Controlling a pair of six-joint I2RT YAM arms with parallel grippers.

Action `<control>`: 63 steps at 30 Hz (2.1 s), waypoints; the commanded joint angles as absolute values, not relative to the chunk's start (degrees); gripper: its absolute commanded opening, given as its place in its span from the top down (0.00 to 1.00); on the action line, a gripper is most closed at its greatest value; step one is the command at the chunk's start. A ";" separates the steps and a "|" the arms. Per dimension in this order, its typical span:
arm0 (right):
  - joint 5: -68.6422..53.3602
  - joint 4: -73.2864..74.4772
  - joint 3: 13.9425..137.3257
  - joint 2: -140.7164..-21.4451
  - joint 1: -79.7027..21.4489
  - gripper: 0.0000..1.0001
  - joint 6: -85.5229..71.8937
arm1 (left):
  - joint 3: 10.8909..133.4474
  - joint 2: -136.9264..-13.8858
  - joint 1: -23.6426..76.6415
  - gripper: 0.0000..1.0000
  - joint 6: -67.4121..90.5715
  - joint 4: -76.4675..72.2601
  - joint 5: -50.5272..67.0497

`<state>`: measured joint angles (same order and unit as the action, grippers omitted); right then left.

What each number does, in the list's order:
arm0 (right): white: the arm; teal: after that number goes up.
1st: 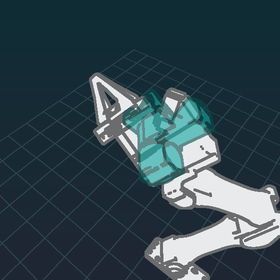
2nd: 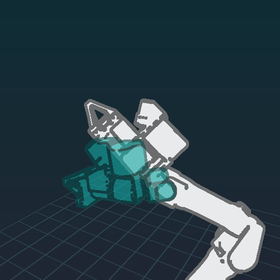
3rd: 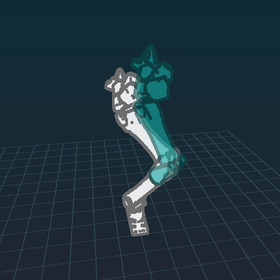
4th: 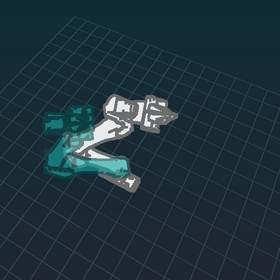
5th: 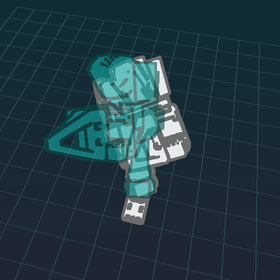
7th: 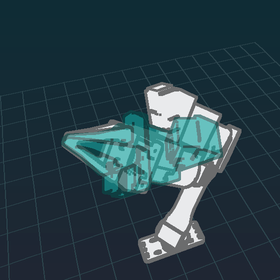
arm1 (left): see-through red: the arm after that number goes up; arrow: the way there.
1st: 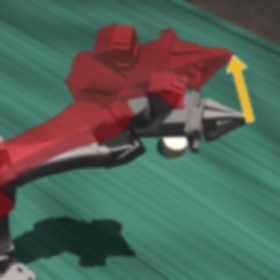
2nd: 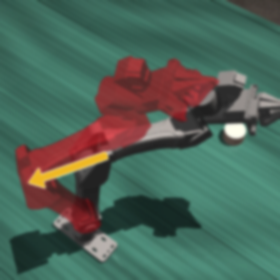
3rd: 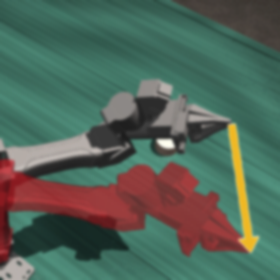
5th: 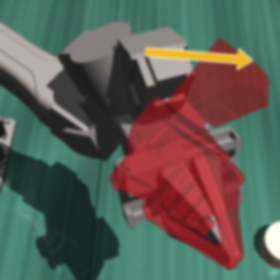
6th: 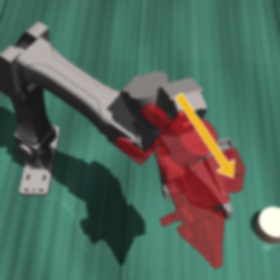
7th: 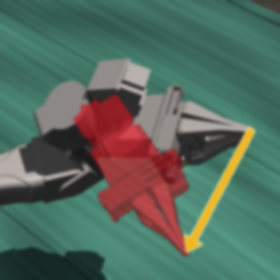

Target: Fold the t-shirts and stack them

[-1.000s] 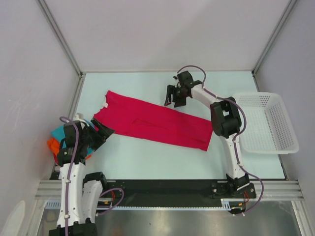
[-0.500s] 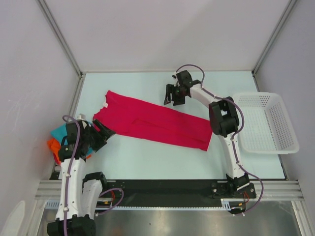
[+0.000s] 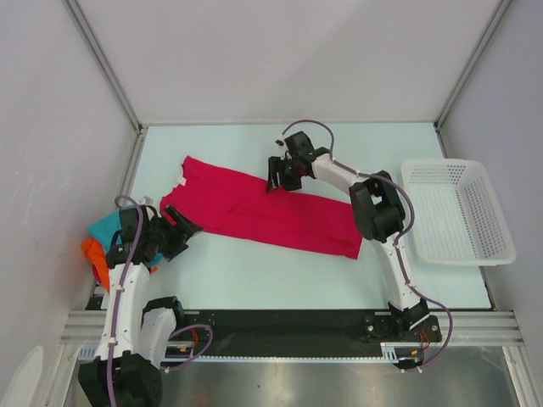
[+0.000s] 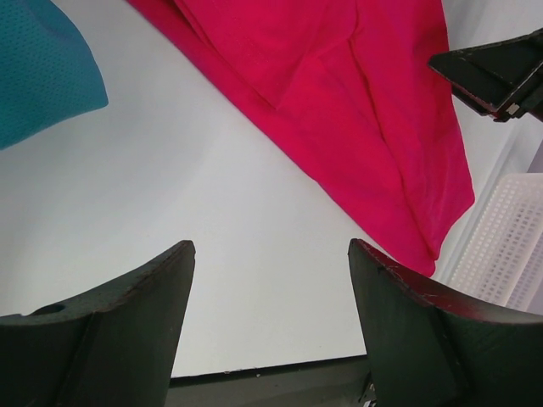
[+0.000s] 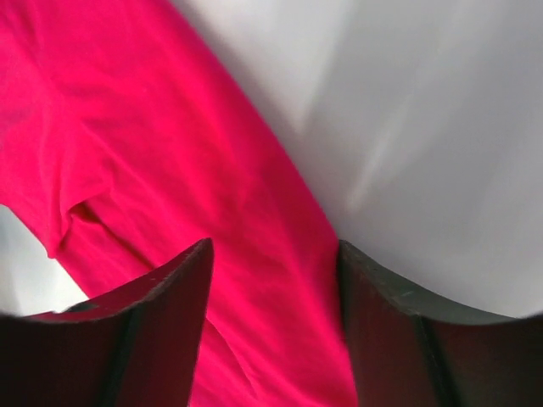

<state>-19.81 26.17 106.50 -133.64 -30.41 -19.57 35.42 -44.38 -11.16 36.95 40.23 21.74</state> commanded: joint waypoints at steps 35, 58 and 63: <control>14.03 41.04 118.38 -134.66 -15.28 0.48 -25.15 | 29.45 -44.20 -8.81 0.22 42.09 27.88 32.43; 26.20 37.97 85.44 -91.17 -27.06 0.41 -26.27 | 37.53 -85.77 42.35 0.15 53.35 -29.56 14.50; 25.49 40.86 80.25 -85.09 -29.70 0.41 -28.56 | 39.19 -94.21 47.19 0.14 51.06 -46.92 11.08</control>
<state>25.98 39.40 82.26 -91.02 -28.03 -25.58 36.36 -89.91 44.05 53.28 -27.46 15.92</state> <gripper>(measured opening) 0.582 0.853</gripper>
